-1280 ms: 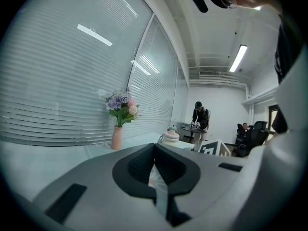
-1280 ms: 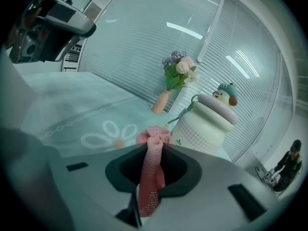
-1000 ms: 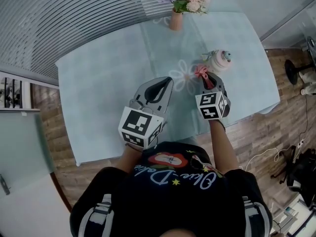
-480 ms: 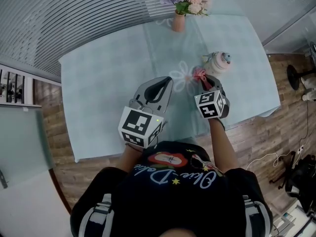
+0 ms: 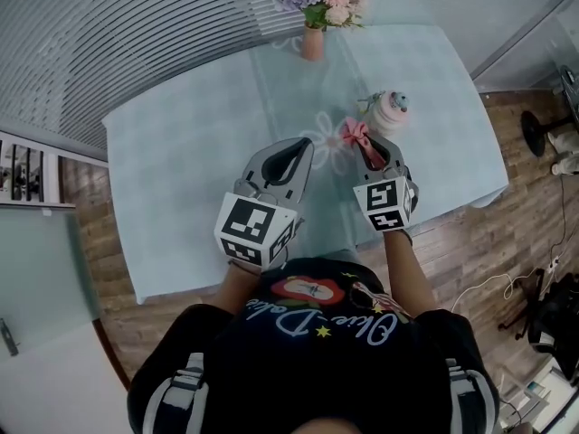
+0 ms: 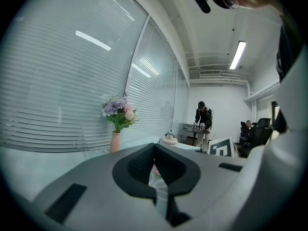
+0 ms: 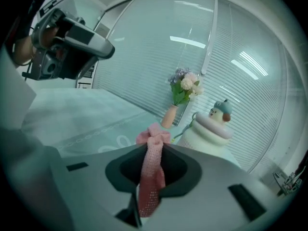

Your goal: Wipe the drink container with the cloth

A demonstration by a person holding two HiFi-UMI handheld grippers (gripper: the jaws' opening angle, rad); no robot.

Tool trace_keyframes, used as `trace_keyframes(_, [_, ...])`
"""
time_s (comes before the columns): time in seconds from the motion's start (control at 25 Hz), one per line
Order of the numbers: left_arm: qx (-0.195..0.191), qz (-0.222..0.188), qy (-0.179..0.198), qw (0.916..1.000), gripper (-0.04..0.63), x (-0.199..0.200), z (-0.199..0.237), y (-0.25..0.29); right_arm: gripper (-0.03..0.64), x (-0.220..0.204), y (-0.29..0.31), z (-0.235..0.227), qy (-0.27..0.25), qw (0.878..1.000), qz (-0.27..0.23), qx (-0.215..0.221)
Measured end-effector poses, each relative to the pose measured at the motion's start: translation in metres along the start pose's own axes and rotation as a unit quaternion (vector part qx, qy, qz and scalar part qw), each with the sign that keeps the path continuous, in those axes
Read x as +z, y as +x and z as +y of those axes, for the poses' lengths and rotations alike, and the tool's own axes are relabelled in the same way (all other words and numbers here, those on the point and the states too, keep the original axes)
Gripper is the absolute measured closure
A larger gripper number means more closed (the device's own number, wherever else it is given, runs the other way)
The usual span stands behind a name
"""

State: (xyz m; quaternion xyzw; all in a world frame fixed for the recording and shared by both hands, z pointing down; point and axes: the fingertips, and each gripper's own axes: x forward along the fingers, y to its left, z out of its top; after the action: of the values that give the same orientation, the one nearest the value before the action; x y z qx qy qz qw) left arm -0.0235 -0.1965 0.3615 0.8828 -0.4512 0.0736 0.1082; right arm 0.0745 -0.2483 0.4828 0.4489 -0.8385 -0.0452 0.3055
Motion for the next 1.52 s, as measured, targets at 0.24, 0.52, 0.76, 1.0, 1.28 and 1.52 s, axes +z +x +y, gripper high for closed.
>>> trace_keyframes(0.24, [-0.009,-0.002,0.001,1.0,0.591,0.003,-0.006,0.01,0.557,0.032,-0.034,-0.029,-0.016,0.997,-0.063,-0.038])
trace_keyframes(0.52, [-0.015,-0.002,0.002,0.9999,0.591,0.004,-0.019,0.018,0.557,0.038,-0.057,-0.059,-0.015,0.994,-0.085,-0.067])
trace_keyframes(0.76, [-0.013,0.0,0.001,0.9999,0.591,0.006,-0.024,0.023,0.557,0.024,-0.053,-0.065,-0.02,0.995,-0.071,-0.062])
trace_keyframes(1.0, [-0.005,0.003,0.001,1.0,0.591,0.004,-0.026,0.025,0.557,0.015,-0.045,-0.064,-0.023,0.997,-0.062,-0.05])
trace_keyframes(1.28, [0.001,0.006,-0.001,1.0,0.591,0.005,-0.026,0.029,0.557,0.001,-0.037,-0.057,-0.022,0.998,-0.045,-0.031])
trace_keyframes(1.52, [0.001,0.005,-0.012,0.9999,0.591,0.006,-0.026,0.032,0.557,-0.011,-0.03,-0.052,-0.024,0.999,-0.031,-0.019])
